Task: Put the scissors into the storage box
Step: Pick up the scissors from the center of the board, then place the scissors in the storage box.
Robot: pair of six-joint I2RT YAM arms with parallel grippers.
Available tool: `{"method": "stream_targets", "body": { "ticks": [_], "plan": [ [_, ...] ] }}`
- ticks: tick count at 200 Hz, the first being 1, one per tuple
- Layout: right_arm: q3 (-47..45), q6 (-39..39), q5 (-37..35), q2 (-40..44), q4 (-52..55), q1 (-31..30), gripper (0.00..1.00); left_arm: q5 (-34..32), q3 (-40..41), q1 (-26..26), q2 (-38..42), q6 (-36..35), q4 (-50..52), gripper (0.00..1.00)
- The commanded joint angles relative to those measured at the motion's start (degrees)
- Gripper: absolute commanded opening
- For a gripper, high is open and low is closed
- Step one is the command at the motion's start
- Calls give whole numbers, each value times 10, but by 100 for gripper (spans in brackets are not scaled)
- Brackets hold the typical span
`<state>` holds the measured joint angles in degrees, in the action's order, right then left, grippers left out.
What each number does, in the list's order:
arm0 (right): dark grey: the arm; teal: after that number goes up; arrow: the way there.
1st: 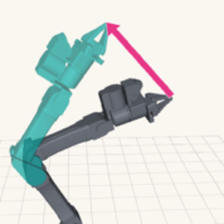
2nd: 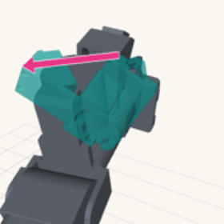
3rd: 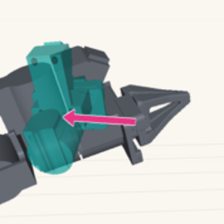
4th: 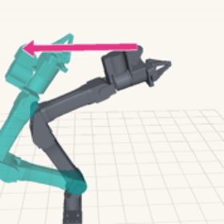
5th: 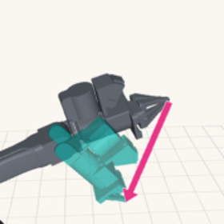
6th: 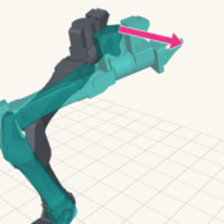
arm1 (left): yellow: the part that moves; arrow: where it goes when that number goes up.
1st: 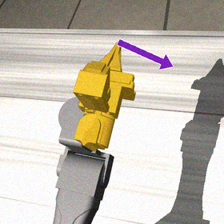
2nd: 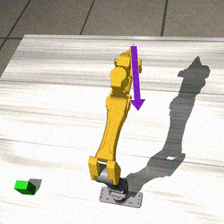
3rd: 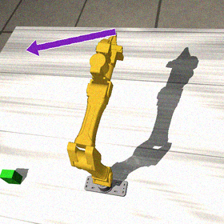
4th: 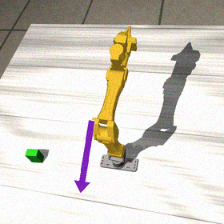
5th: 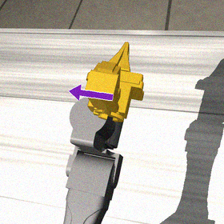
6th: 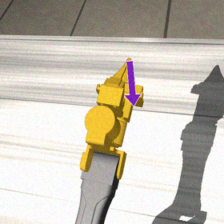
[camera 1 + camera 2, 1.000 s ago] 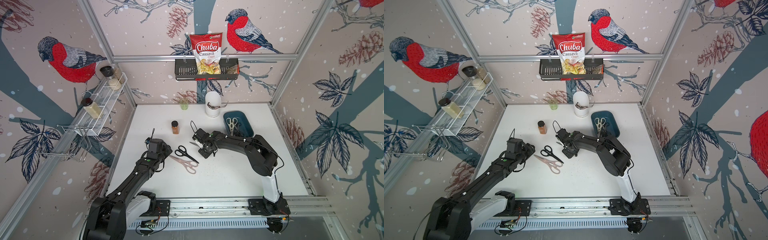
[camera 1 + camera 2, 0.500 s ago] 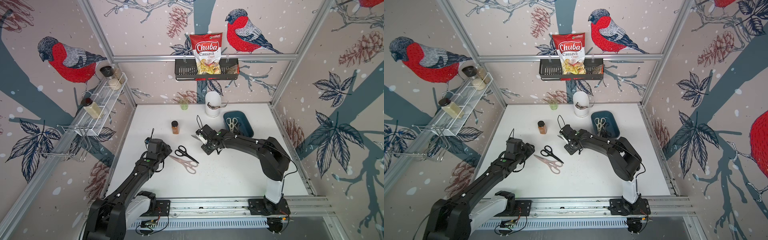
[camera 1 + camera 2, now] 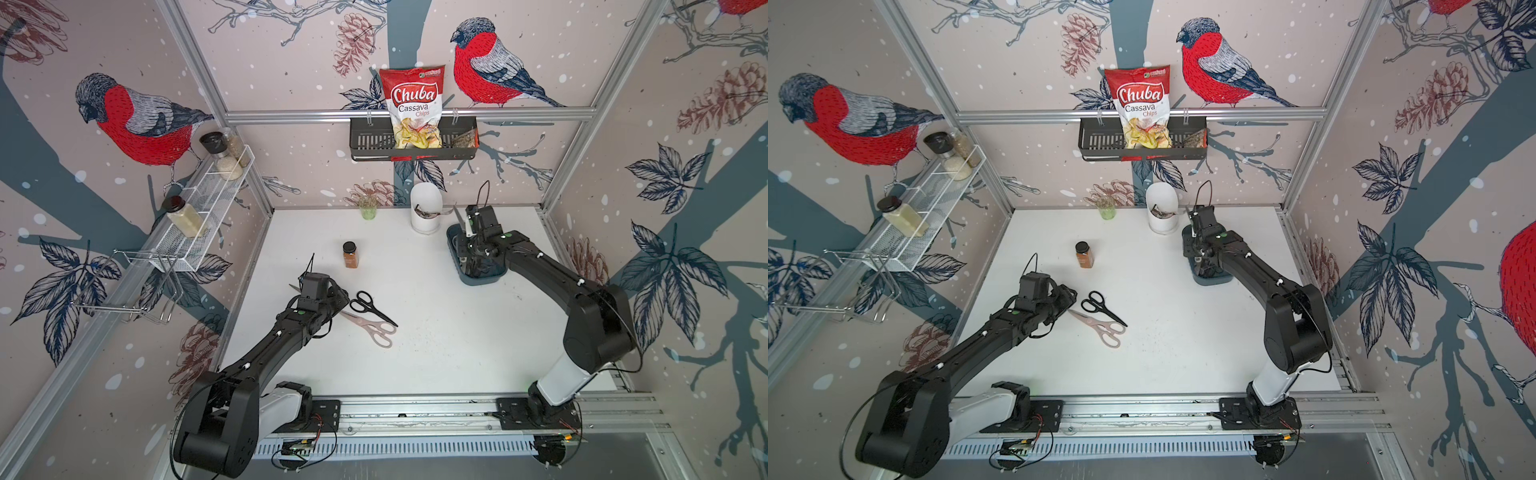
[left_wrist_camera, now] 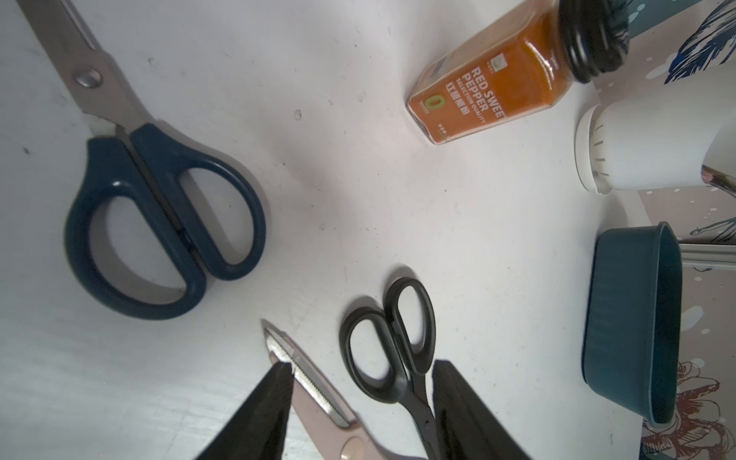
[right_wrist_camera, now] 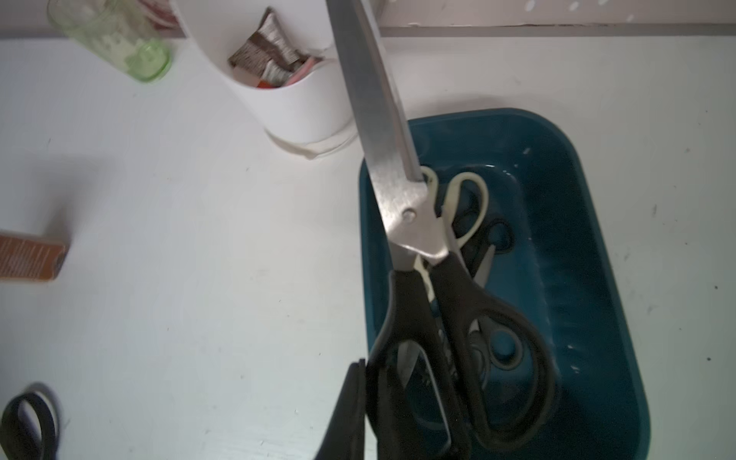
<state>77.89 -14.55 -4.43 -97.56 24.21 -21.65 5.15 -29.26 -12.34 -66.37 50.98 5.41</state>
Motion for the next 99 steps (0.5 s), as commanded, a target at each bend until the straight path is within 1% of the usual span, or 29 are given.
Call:
{"method": "stream_targets", "body": {
  "ticks": [1, 18, 36, 69, 99],
  "plan": [
    [10, -40, 57, -21, -6, 49, 0, 15, -5, 0, -1, -8, -13, 60],
    [9, -53, 82, -41, -13, 80, 0, 12, -5, 1, 2, -10, -9, 60],
    [4, -60, 100, -59, -16, 94, 0, 8, -6, 0, 5, -10, -5, 60],
    [-16, -59, 111, -71, -31, 86, 0, 4, -8, 1, 2, -12, -4, 60],
    [-24, -56, 98, -90, -32, 73, 0, 7, -15, 0, -6, -14, -2, 60]
  ]
}}
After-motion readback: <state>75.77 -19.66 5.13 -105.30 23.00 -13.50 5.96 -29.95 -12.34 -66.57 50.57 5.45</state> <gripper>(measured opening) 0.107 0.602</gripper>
